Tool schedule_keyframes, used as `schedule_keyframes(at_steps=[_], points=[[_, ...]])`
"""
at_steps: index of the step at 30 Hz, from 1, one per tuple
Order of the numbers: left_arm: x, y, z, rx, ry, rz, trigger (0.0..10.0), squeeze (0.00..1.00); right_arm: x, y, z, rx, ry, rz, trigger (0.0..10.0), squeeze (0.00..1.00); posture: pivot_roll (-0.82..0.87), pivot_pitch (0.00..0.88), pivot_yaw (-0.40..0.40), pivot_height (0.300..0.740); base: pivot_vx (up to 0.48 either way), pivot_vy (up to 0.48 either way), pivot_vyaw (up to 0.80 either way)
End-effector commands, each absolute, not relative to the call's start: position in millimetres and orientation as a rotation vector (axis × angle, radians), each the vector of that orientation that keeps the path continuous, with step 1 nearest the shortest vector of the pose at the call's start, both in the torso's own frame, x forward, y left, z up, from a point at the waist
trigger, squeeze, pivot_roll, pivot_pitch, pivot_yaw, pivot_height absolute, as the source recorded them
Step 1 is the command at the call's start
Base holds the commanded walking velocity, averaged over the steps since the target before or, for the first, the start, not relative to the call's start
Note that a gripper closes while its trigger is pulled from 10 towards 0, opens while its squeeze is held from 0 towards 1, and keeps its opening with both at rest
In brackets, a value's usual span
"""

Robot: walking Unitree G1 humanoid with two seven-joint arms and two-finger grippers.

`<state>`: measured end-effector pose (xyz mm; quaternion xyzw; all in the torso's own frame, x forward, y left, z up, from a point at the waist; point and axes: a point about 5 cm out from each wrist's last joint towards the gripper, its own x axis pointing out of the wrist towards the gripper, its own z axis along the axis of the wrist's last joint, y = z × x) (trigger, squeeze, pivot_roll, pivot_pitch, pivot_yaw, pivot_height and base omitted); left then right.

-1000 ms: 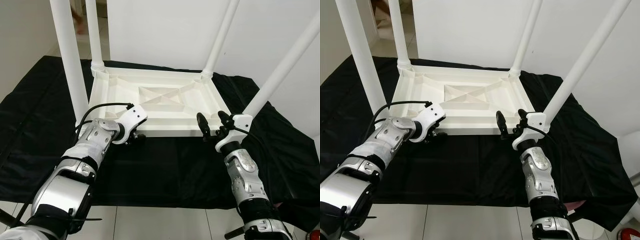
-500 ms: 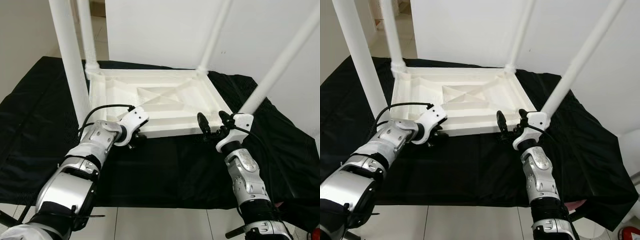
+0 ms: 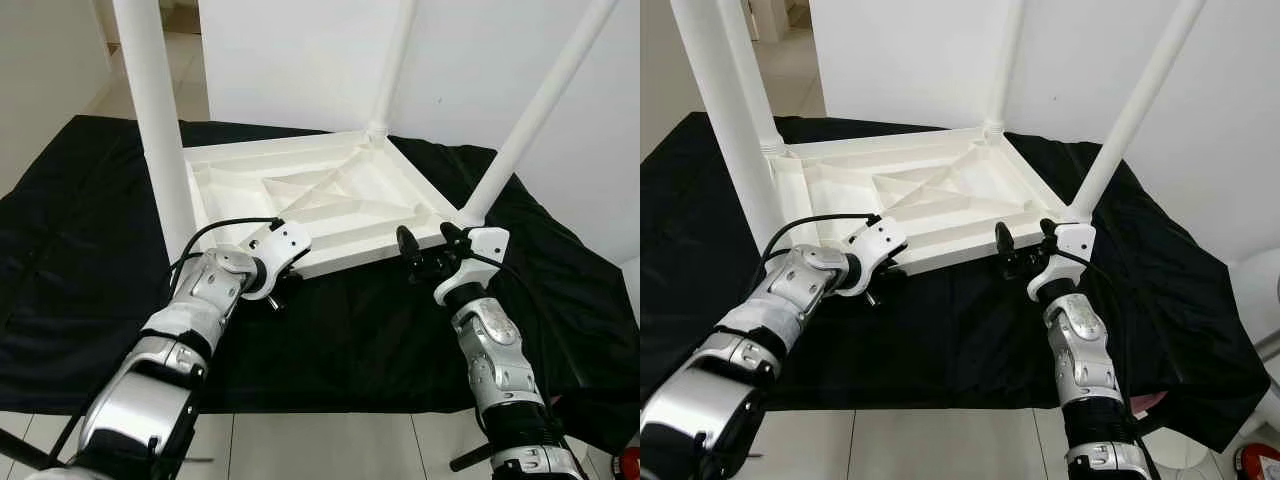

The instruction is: Building children table

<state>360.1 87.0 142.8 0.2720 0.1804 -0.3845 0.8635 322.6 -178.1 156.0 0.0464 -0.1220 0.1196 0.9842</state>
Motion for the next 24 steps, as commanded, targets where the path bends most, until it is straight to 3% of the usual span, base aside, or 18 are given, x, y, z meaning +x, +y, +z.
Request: schedule_keyframes(at_steps=[1,11,16,17,24], points=[[361.3,87.8,166.0,0.591,0.219,-0.644,0.0,0.00,323.0,-179.8,152.9,0.087,-0.220,0.237,10.0,0.00,-0.01,0.000,-0.071,0.740,0.000,0.000,0.00],[319.7,79.1,164.5,0.615,0.112,-0.939,0.0,0.00,326.1,-175.0,153.0,0.083,-0.210,0.255,10.0,0.00,0.01,0.000,-0.096,0.740,0.000,0.000,0.00],[310.8,82.0,166.3,0.617,0.088,-0.994,0.0,0.00,327.6,-172.3,152.9,0.082,-0.206,0.266,10.0,0.00,0.02,0.000,-0.102,0.740,0.000,0.000,0.00],[306.1,81.7,168.0,0.649,0.062,-1.022,10.0,0.00,328.5,-171.1,153.2,0.080,-0.205,0.272,10.0,0.00,0.02,0.000,-0.105,0.740,0.000,0.000,0.00],[300.6,80.9,175.2,0.632,0.027,-1.022,10.0,0.00,329.3,-171.2,153.3,0.075,-0.201,0.276,10.0,0.00,0.02,0.000,-0.107,0.740,0.000,0.000,0.00]])
